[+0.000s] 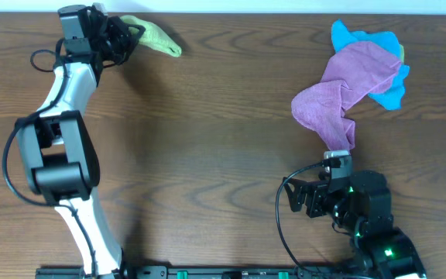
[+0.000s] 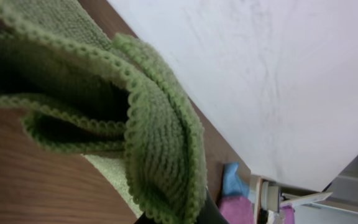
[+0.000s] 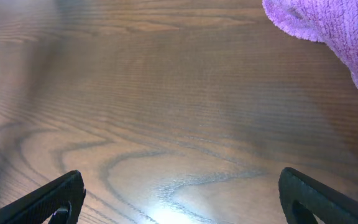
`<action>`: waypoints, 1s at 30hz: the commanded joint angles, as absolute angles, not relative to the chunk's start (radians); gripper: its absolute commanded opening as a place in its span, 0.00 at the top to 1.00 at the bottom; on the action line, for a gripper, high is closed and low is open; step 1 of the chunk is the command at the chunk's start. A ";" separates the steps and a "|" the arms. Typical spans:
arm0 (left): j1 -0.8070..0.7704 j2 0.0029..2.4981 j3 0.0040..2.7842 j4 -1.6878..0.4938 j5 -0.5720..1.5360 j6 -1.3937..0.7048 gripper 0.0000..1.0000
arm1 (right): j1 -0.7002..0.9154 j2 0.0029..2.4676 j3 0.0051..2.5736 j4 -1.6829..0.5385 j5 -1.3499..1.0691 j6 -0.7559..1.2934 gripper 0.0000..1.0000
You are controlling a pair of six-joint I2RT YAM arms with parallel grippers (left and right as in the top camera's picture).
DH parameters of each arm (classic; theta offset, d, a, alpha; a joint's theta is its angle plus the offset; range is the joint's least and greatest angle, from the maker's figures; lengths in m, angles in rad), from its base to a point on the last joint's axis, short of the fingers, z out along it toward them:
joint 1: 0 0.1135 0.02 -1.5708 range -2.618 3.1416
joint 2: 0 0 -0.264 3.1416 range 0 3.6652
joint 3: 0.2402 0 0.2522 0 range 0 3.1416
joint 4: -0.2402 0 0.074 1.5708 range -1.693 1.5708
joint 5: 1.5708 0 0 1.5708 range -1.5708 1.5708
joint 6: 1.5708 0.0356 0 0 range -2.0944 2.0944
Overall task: Fold the cloth
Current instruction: 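Carry the green bundle to the upper left of the table with the left gripper, then lower the green bundle onto the table and open the left gripper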
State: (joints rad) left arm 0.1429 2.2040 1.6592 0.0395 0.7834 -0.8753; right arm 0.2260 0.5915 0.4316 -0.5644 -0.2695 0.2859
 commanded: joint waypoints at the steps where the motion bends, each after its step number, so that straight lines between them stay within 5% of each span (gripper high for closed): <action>1: 0.172 2.235 1.721 0.022 0.836 -0.868 0.95 | 0.219 0.589 0.429 -0.565 -0.266 0.303 0.01; 30: 0.306 2.237 1.721 -0.463 0.643 -0.469 0.94 | 0.219 0.589 0.429 -0.565 -0.266 0.303 0.01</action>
State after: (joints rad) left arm 0.2920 2.2307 1.7031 -0.4530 0.6647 -0.5148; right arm 0.2260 0.5915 0.4316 -0.5644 -0.2695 0.2859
